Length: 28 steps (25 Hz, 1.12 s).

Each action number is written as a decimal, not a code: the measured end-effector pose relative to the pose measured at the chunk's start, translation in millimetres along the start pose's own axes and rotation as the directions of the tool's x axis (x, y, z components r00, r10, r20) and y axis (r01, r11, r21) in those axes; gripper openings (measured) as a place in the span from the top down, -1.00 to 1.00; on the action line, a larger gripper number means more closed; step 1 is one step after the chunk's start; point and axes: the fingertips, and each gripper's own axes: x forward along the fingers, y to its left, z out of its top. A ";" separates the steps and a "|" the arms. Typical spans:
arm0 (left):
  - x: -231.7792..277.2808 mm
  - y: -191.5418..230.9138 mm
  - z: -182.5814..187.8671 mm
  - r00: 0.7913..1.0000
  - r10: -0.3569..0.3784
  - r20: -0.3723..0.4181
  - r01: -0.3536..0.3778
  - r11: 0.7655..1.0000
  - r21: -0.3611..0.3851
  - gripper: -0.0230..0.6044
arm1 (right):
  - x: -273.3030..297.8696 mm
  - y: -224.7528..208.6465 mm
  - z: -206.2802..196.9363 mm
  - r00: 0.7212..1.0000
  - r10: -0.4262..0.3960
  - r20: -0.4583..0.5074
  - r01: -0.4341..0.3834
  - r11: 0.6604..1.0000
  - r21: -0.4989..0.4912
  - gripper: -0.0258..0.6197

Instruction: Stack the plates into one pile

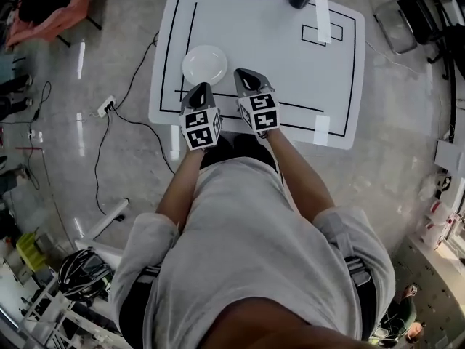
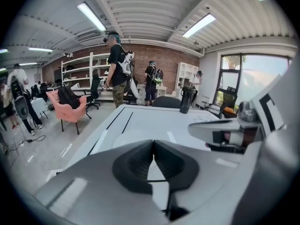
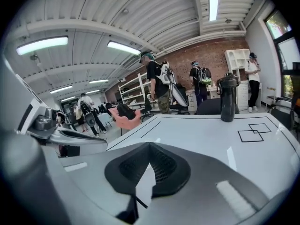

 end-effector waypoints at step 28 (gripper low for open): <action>-166.5 -0.5 34.0 0.927 -0.229 0.298 0.197 0.971 0.135 0.92 | -153.1 137.0 60.4 0.940 -0.175 0.294 0.226 0.963 -0.149 0.92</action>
